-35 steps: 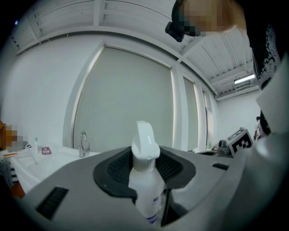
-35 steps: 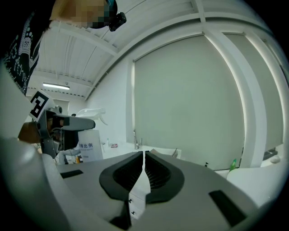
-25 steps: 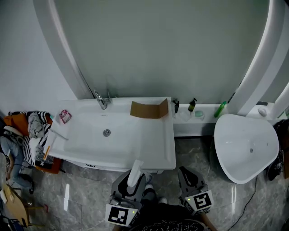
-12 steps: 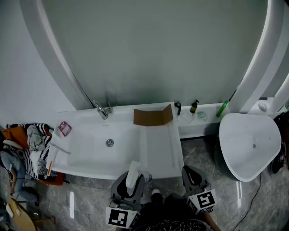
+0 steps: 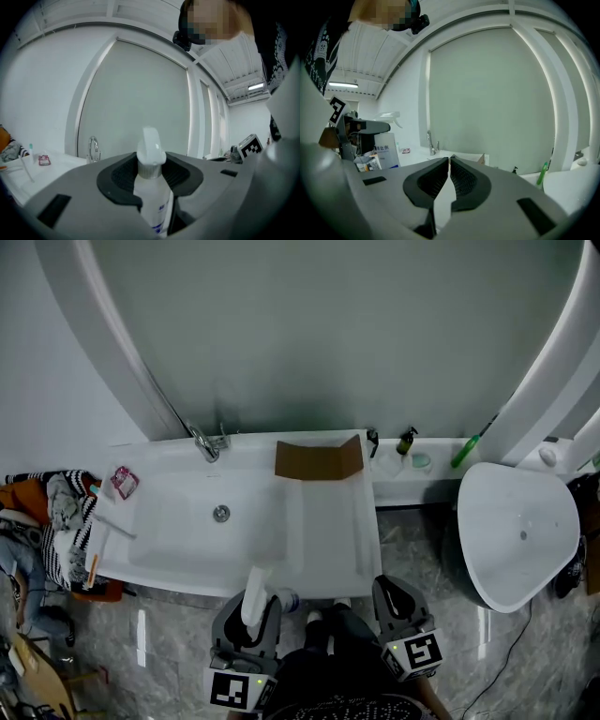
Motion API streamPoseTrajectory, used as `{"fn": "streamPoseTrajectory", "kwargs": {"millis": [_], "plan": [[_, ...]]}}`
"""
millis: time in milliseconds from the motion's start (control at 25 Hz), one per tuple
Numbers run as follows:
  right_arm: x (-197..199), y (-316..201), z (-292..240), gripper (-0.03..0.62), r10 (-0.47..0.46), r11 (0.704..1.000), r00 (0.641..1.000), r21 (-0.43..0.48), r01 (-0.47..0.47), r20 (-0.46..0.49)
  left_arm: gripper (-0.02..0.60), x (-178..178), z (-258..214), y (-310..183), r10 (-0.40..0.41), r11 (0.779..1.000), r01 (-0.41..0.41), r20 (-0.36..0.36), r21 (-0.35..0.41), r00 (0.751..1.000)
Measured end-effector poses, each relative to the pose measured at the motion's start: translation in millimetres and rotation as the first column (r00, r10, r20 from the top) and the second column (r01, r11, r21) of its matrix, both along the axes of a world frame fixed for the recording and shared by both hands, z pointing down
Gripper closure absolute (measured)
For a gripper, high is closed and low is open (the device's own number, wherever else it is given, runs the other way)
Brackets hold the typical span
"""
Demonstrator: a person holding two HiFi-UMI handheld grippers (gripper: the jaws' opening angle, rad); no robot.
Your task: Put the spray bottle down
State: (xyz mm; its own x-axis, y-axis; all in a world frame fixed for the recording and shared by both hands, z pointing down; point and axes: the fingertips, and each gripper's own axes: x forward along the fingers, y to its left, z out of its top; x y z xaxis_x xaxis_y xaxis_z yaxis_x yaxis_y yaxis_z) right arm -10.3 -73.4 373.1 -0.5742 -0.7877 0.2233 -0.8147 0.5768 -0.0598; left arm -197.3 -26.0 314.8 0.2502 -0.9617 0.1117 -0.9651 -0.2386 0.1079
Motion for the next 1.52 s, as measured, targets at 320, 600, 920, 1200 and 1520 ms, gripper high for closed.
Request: {"fn": "streamPoseTrajectory", "kwargs": {"millis": [320,600,920,1200,1520], "plan": [[7,-22,11,0.566,-0.016,0.999,1.000,-0.046,0.017,0.003,0.431,5,-2,-21,-0.033,0.999,0.032,-0.022,-0.031,0.999],[17,-61,8,0.566,-0.029,0.999,1.000,-0.040,0.030,0.009,0.431,13,-14,-58,-0.038,0.999,0.038,-0.001,0.004,0.999],[36,-101,6,0.566,-0.038,0.999,0.999,-0.018,0.039,0.026,0.431,25,-19,-101,-0.035,0.999,0.035,0.009,0.024,0.999],[48,-119,5,0.566,-0.080,0.997,0.996,0.011,0.080,0.035,0.430,39,-9,-140,0.030,0.997,-0.024,-0.080,0.079,0.996],[54,-126,9,0.568,-0.107,0.994,0.994,-0.005,0.107,0.036,0.431,69,16,-177,0.100,0.994,-0.100,-0.005,0.044,0.995]]}}
